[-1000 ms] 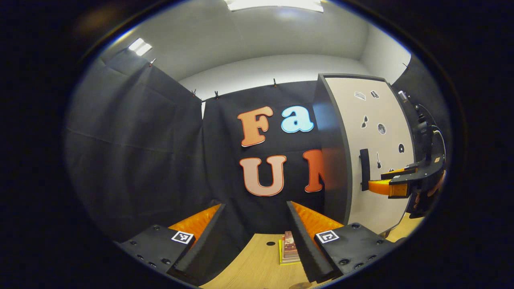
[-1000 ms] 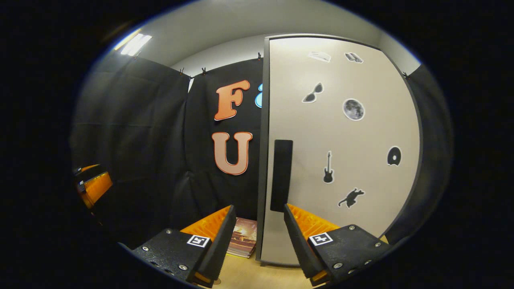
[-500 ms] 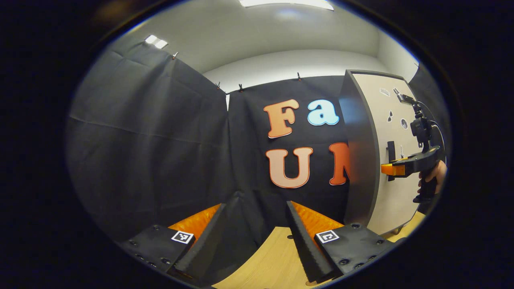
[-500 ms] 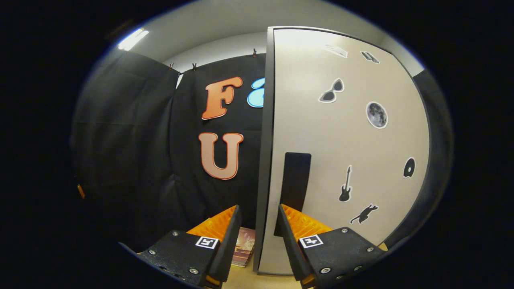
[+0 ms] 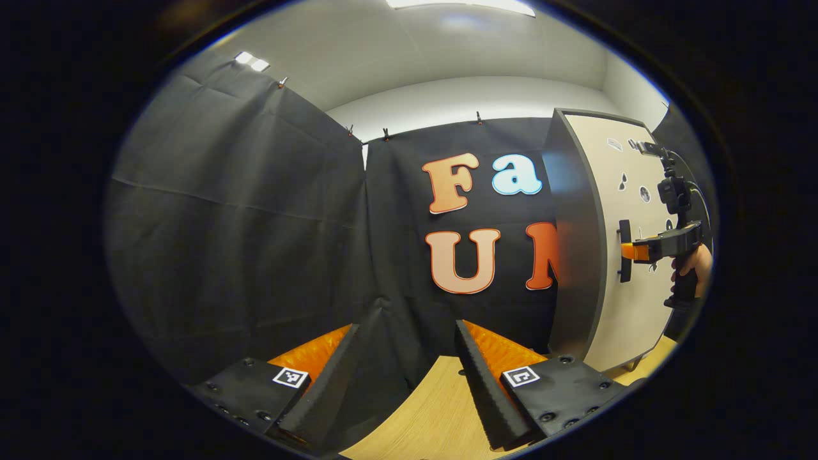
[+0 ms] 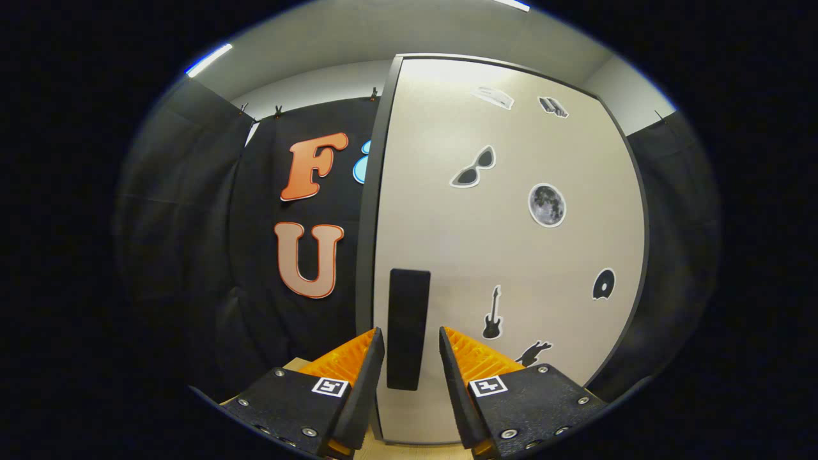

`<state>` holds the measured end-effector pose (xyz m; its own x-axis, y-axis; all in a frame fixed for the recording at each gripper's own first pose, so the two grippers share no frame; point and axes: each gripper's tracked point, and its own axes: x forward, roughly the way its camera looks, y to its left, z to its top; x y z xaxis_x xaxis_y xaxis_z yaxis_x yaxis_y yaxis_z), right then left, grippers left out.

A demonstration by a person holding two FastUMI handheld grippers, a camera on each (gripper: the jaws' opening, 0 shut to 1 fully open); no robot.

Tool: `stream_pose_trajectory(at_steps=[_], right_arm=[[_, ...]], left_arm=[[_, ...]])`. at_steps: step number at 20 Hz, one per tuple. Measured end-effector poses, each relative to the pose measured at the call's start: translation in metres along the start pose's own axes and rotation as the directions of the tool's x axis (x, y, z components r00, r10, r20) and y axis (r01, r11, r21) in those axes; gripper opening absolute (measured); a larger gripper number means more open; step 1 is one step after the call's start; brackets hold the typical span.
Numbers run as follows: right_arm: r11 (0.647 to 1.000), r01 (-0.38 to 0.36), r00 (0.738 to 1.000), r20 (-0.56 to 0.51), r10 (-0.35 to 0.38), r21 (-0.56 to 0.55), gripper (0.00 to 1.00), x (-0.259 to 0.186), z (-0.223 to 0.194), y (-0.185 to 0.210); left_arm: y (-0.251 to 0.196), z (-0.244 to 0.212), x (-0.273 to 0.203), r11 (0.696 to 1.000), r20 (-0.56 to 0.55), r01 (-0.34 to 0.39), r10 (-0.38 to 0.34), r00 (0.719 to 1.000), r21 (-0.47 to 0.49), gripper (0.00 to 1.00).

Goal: Open the cabinet door with the right hand, grasp the bottle in the cabinet with the left hand and place it on the coaster, then close the cabinet door with the right hand.

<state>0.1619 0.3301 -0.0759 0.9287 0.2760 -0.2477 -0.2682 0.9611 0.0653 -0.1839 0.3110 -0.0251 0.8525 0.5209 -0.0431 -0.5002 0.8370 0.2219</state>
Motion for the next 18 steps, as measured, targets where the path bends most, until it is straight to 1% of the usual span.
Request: stream_pose_trajectory(at_steps=[2,4,6,9,10,11,13,15,17,18], right_arm=[[0.999,-0.007,0.998,-0.056,0.008,0.031,0.55,0.009,-0.011,0.008],[0.999,0.011,0.996,-0.089,-0.006,0.053,0.51,0.016,-0.019,0.009],[0.996,0.022,0.995,-0.103,-0.013,0.089,0.40,0.020,-0.021,0.009],[0.994,0.023,0.993,-0.117,-0.010,0.105,0.34,0.018,-0.021,0.009],[0.994,0.017,0.992,-0.122,-0.003,0.110,0.32,0.016,-0.022,0.009],[0.992,0.009,0.991,-0.134,0.007,0.124,0.28,0.016,-0.022,0.010],[0.991,-0.013,0.990,-0.136,0.031,0.130,0.23,0.013,-0.022,0.010],[0.991,-0.040,0.989,-0.134,0.058,0.129,0.20,0.007,-0.022,0.011],[0.989,-0.073,0.987,-0.130,0.090,0.132,0.20,0.000,-0.021,0.012],[0.986,-0.093,0.986,-0.125,0.111,0.139,0.20,-0.003,-0.021,0.012]], left_arm=[[0.001,0.001,-0.002,1.000,0.002,0.001,-0.001,1.000,0.005,0.95],[0.002,0.003,-0.004,1.000,0.010,0.000,0.000,1.000,0.011,0.95],[0.004,0.003,-0.006,1.000,0.010,-0.004,0.004,1.000,0.016,0.95],[0.007,0.003,-0.011,1.000,0.002,-0.011,0.011,1.000,0.005,0.95],[0.006,0.005,-0.013,1.000,0.003,-0.010,0.010,1.000,0.001,0.95],[0.006,0.007,-0.014,1.000,0.006,-0.009,0.009,1.000,0.001,0.95],[0.001,0.011,-0.013,1.000,0.015,-0.001,0.001,1.000,0.002,0.95],[-0.010,0.013,-0.010,1.000,0.019,0.014,-0.014,1.000,0.004,0.95],[-0.024,0.015,-0.009,0.999,0.020,0.035,-0.035,0.999,0.007,0.95],[-0.032,0.017,-0.010,0.999,0.019,0.047,-0.047,0.999,0.007,0.91]])
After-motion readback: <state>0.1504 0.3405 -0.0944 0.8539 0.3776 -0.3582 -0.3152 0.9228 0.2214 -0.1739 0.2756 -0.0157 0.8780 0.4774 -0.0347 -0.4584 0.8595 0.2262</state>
